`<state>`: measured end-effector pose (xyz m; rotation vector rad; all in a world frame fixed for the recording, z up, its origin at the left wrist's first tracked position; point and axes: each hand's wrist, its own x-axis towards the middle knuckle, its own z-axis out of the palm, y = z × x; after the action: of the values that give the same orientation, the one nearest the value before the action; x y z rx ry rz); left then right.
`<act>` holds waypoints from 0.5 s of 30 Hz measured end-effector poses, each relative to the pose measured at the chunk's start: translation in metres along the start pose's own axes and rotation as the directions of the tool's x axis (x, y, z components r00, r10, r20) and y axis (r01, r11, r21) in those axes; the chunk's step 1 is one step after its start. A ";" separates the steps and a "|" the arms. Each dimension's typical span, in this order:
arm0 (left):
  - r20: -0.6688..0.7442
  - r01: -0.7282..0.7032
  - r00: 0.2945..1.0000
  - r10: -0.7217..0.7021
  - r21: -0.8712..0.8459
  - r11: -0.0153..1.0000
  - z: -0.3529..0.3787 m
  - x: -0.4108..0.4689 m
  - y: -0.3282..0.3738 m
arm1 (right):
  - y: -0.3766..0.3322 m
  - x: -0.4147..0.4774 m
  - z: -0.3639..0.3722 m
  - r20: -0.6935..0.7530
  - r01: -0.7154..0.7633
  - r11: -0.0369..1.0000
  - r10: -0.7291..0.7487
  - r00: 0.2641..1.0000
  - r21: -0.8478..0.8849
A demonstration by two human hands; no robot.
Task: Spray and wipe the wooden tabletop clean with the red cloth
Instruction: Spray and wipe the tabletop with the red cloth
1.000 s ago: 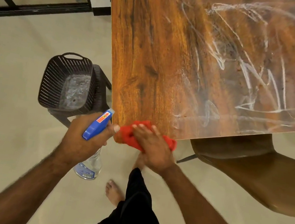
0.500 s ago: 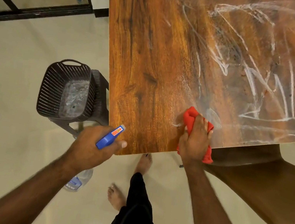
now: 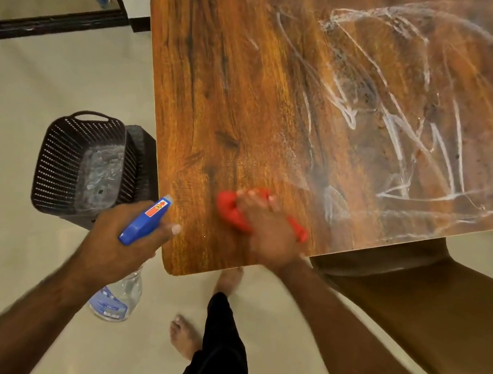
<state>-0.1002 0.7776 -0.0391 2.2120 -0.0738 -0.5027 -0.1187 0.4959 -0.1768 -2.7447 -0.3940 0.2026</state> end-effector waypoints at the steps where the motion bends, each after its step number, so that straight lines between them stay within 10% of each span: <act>1: 0.002 0.004 1.000 -0.004 -0.009 1.000 0.000 0.002 0.001 | 0.022 0.006 -0.012 -0.052 -0.131 0.991 0.133 0.990 0.036; 7: -0.012 -0.051 0.999 0.051 0.008 0.999 0.000 0.016 0.005 | 0.034 0.044 -0.022 -0.177 -0.416 0.909 0.412 0.894 0.017; 15: -0.040 -0.131 0.991 0.131 0.012 0.991 0.007 0.051 0.014 | -0.039 -0.023 0.033 0.035 0.279 0.960 -0.279 0.960 0.006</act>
<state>-0.0549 0.7521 -0.0493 2.2081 -0.1988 -0.3855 -0.1561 0.5355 -0.1911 -2.6484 -0.7830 0.1771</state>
